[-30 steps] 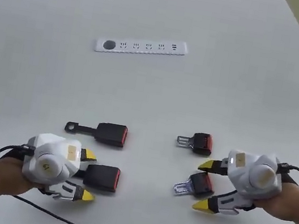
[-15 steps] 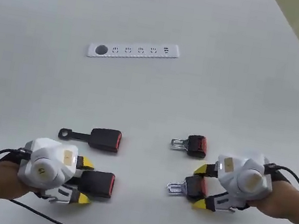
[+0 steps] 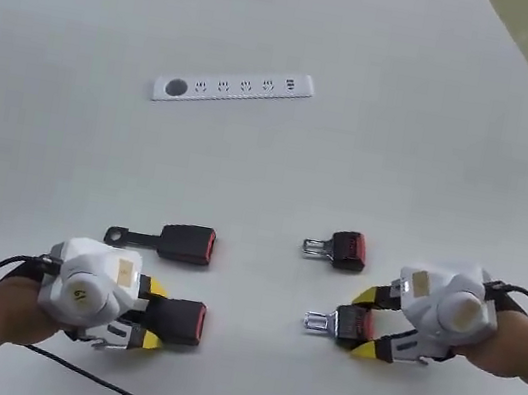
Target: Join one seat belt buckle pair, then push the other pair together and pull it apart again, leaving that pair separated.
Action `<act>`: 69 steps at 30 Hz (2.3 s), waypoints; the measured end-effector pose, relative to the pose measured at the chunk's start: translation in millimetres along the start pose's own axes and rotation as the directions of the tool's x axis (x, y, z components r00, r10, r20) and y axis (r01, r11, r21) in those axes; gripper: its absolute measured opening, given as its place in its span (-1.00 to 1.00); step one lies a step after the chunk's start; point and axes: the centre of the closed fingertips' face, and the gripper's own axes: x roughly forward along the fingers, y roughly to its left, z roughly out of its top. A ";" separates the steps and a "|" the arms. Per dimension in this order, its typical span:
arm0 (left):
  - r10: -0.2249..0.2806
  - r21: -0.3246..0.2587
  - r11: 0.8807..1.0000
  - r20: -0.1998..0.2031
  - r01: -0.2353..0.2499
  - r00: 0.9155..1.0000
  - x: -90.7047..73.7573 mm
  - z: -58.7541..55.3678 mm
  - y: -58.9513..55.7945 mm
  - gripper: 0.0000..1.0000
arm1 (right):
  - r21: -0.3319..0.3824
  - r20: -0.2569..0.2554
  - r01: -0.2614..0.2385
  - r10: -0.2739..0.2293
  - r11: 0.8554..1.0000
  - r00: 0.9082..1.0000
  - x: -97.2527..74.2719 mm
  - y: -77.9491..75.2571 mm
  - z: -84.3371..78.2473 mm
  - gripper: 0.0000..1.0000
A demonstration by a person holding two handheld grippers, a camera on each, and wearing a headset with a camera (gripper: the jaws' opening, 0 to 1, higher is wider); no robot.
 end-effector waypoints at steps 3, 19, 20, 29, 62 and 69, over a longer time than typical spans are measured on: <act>-0.002 -0.005 1.000 -0.005 0.002 1.000 0.1 -0.4 0.5 -0.30 | -0.005 0.014 -0.010 0.010 1.000 1.000 -0.8 -0.3 -0.9 -0.30; 0.006 -0.050 0.999 -0.016 -0.007 1.000 0.0 -1.0 0.7 -0.30 | 0.043 0.110 0.000 -0.004 0.999 0.994 3.2 3.0 9.3 -0.31; 0.007 -0.052 0.999 -0.018 -0.007 1.000 0.0 -0.8 0.5 -0.30 | 0.046 0.119 -0.001 -0.005 0.999 0.993 5.7 3.1 11.2 -0.31; 0.016 -0.071 0.997 -0.020 -0.017 1.000 0.1 -0.9 0.6 -0.30 | 0.055 0.175 -0.010 0.000 0.998 0.985 25.4 7.8 37.1 -0.31; 0.020 -0.072 0.997 -0.032 -0.022 0.999 0.3 -2.9 -0.1 -0.31 | 0.028 0.243 -0.065 0.056 0.997 0.968 88.4 19.0 120.3 -0.31; 0.023 -0.055 0.998 -0.045 -0.025 0.999 0.9 -3.1 -0.2 -0.32 | 0.043 0.234 -0.069 0.057 0.997 0.971 90.4 18.3 123.4 -0.31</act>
